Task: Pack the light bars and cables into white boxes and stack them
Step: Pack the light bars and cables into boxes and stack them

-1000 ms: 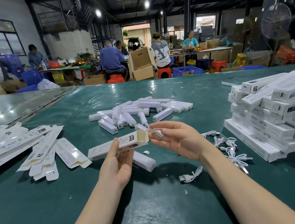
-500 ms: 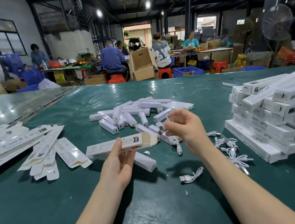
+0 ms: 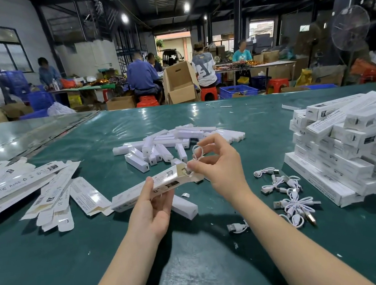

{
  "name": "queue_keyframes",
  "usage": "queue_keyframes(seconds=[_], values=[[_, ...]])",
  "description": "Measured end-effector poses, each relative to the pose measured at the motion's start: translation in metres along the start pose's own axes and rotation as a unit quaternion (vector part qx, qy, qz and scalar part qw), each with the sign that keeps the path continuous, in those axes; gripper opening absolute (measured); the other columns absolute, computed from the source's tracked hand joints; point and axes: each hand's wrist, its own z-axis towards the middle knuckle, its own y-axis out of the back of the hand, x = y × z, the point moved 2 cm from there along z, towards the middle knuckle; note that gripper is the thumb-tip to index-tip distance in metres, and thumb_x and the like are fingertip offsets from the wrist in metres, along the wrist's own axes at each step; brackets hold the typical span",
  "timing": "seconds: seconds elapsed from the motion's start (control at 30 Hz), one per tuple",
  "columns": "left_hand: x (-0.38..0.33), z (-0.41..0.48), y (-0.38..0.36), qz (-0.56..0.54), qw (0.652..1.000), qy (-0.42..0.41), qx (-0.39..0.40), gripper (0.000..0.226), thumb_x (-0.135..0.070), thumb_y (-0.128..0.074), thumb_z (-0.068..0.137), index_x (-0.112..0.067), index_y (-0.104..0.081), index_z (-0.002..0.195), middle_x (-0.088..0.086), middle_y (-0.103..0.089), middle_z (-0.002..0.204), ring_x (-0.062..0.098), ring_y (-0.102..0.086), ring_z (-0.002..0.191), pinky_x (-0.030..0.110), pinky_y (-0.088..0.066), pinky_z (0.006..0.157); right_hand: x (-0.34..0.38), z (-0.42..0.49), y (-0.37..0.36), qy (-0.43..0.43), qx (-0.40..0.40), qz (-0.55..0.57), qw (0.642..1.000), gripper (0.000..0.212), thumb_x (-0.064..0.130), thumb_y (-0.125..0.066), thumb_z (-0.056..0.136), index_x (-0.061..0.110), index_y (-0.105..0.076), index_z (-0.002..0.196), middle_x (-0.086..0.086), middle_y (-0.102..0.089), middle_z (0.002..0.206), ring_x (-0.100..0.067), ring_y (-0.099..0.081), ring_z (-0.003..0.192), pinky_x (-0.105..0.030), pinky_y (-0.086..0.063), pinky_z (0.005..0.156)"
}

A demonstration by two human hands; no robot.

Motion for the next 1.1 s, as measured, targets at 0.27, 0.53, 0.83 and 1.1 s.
queue_keyframes(seconds=[0.27,0.53,0.83,1.1], values=[[-0.002,0.001,-0.001,0.007,0.999,-0.024,-0.02,0.009,-0.008,-0.06,0.088,-0.003,-0.055,0.082,0.01,-0.065,0.069,0.018,-0.063,0.07,0.04,-0.055,0.079,-0.006,-0.005,-0.008,-0.002,0.009,-0.005,1.0,0.035,-0.004,-0.073,0.072,0.027,-0.056,0.071,0.007,-0.052,0.061,-0.015,-0.058,0.055,-0.04,-0.054,0.063],[0.0,-0.002,0.0,-0.008,0.999,-0.025,-0.029,0.008,-0.008,-0.059,0.089,-0.004,-0.055,0.085,0.009,-0.063,0.078,0.017,-0.063,0.07,0.038,-0.05,0.078,-0.011,-0.009,-0.014,0.069,-0.006,-0.064,0.996,0.022,-0.011,-0.066,0.072,0.011,-0.071,0.075,0.006,-0.058,0.076,-0.019,-0.06,0.079,-0.029,-0.053,0.074],[0.001,-0.004,-0.002,-0.002,0.999,-0.028,-0.033,0.01,-0.008,-0.059,0.089,-0.004,-0.055,0.081,0.008,-0.062,0.076,0.016,-0.062,0.07,0.036,-0.049,0.078,-0.017,-0.011,-0.016,0.085,-0.006,-0.107,0.991,0.011,-0.003,-0.068,0.076,0.004,-0.075,0.082,0.009,-0.05,0.072,-0.001,-0.051,0.068,-0.008,-0.04,0.058],[0.004,-0.001,0.002,0.062,0.996,-0.066,-0.01,0.008,-0.008,-0.061,0.088,-0.006,-0.056,0.083,0.002,-0.067,0.053,0.01,-0.066,0.049,0.031,-0.057,0.064,-0.021,-0.008,-0.011,-0.005,-0.034,-0.089,0.995,0.033,0.007,-0.073,0.072,0.029,-0.056,0.056,0.016,-0.056,0.053,0.0,-0.051,0.057,-0.015,-0.043,0.06]])
